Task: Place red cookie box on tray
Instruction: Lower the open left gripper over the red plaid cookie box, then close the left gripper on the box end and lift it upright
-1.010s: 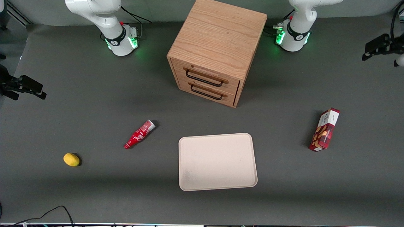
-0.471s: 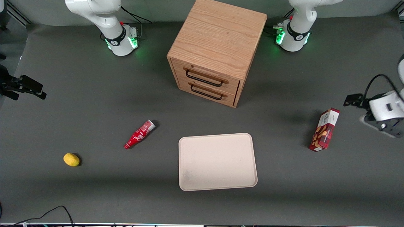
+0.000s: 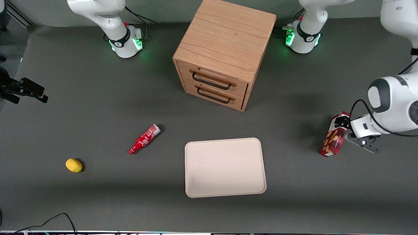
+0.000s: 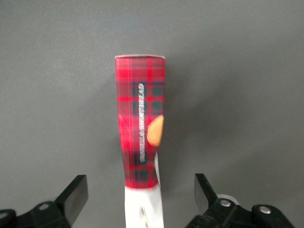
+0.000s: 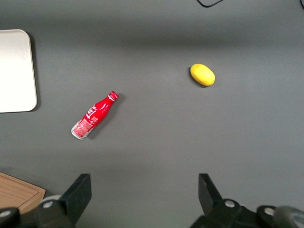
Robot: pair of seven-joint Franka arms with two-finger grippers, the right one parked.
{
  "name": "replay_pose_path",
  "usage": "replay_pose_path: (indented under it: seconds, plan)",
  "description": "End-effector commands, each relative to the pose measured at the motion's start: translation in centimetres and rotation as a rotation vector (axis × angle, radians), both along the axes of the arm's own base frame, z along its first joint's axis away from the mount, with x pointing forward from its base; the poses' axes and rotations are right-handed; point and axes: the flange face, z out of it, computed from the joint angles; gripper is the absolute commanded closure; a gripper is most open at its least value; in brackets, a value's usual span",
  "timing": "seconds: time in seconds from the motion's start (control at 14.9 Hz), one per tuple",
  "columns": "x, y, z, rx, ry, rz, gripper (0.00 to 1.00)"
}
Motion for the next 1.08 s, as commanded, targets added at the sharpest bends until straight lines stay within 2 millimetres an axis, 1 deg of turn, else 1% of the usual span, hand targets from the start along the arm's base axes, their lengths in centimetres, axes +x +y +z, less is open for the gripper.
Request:
replay_pose_path:
  seconds: [0.0,0.13,0.2,0.27,0.34,0.4,0.67,0.81,0.94,1.01]
  plan:
    - [-1.1,-0.1,-3.0,-0.002,-0.043,-0.017,0.00]
    - [-1.7,-0.1,-4.2,0.000,-0.058,-0.027,0.00]
    - [-1.7,0.0,-4.5,0.002,-0.065,-0.026,0.02]
    - [-1.9,-0.1,-5.0,0.001,-0.059,-0.026,0.35]
    - [-2.0,-0.1,-5.4,0.001,-0.052,-0.025,0.87]
    - [-2.0,0.0,-5.6,-0.001,-0.047,-0.023,1.00]
    - [-2.0,0.1,-5.5,-0.005,-0.042,-0.017,1.00]
    - [-1.7,0.2,-4.9,-0.005,-0.048,-0.017,1.00]
    - [-0.8,0.6,-3.0,-0.007,-0.056,-0.009,1.00]
    - [0.0,0.6,-1.2,-0.024,-0.034,0.000,1.00]
